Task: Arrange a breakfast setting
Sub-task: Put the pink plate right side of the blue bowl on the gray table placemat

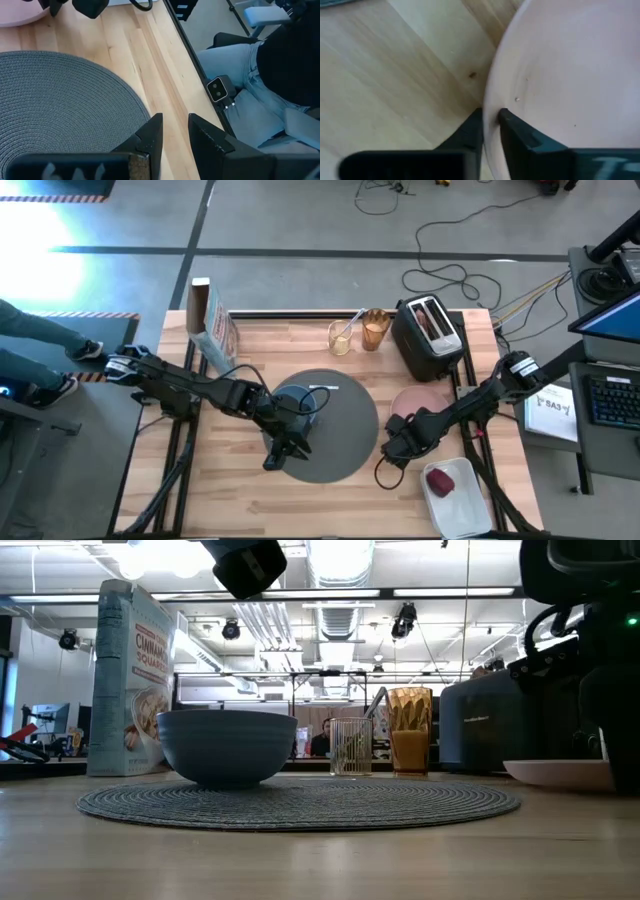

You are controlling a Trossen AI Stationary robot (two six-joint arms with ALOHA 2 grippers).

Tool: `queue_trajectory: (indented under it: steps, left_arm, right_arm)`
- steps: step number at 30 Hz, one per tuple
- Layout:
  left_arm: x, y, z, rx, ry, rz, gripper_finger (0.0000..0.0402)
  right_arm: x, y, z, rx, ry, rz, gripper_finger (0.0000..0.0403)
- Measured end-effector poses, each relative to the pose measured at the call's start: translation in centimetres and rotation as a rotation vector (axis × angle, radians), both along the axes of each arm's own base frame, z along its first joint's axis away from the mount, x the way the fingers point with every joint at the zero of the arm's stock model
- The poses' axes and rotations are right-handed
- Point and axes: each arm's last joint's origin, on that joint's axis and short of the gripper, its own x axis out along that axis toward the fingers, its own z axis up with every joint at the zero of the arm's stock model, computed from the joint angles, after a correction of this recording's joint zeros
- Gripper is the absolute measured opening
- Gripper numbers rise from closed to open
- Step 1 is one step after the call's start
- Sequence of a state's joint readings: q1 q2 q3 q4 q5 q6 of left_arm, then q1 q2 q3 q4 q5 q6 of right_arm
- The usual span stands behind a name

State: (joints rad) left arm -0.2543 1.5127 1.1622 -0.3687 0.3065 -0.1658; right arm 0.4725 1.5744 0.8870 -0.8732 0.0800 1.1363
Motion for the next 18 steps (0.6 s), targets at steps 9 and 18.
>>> queue_trajectory:
  steps: [9,18]
  left_arm:
    - [0.0,0.0,0.0,-0.001,0.008,0.002,0.0076]
    - [-0.5,-0.9,-0.2,0.003,0.035,-0.030,0.0076]
  right_arm:
    - [1.4,1.0,3.0,-0.012,-0.028,0.284,0.0013]
    - [5.0,2.2,6.3,-0.237,-0.131,0.979,0.0011]
